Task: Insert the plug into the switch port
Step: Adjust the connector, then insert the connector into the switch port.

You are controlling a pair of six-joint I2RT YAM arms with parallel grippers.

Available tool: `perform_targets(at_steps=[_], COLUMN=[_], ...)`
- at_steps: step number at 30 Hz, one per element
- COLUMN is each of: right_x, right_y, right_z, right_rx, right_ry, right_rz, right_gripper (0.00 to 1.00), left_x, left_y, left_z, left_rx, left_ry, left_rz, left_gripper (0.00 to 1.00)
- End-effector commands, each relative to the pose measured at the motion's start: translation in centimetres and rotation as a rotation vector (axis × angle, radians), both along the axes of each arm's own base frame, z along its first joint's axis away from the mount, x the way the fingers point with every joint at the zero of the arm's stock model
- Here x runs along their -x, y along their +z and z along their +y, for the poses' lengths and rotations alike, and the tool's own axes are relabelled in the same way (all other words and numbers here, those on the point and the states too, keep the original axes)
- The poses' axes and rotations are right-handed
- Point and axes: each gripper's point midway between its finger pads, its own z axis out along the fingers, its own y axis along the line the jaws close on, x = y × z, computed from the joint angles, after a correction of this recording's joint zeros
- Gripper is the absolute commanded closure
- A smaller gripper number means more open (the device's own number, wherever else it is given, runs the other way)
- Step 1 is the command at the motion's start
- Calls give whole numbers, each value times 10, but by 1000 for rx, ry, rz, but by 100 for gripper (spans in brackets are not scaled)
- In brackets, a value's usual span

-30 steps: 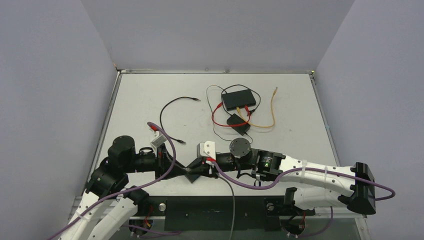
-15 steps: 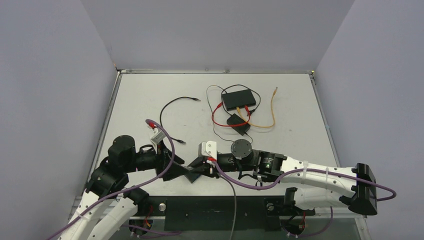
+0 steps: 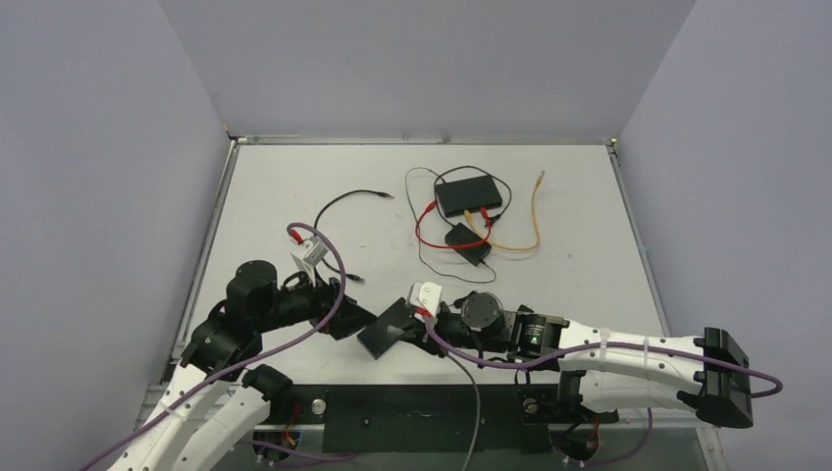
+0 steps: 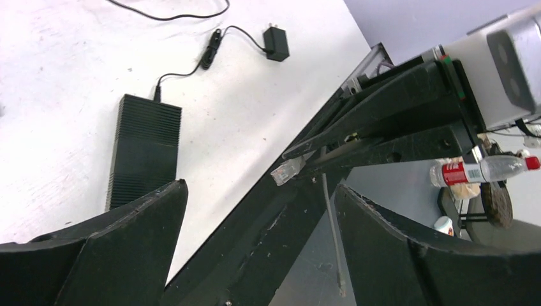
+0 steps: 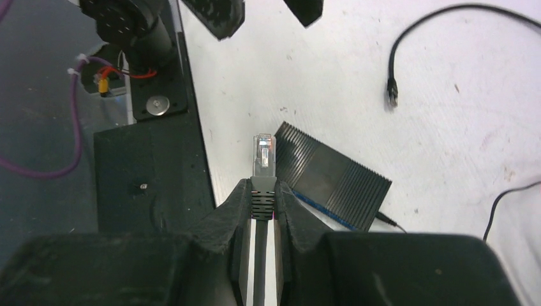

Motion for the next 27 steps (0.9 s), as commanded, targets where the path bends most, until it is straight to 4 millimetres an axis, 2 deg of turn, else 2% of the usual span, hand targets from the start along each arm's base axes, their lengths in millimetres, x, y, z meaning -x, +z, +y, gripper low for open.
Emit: perform_targets(at_steps=[1, 8, 12, 22, 27], right_x=[-11, -24, -20, -16, -6], right_y=[-10, -46, -68, -93, -116], right_z=[-7, -18, -16, -10, -4], right_rx=[-7, 73, 123, 142, 171], right_ry=[-145, -318, -343, -431, -423], right_rz=[38, 57, 52, 44, 74], right_gripper=[100, 100, 100, 100, 100], left_x=[-23, -38, -46, -58, -63], left_y=[-8, -43, -58, -100, -119], left_z=[3, 7, 8, 4, 5], left_rx=[4, -17, -29, -29, -51], left_ry=[132, 251, 301, 369, 389], left_rz=[13, 139, 177, 285, 300], left_gripper=[15, 11, 11, 11, 11])
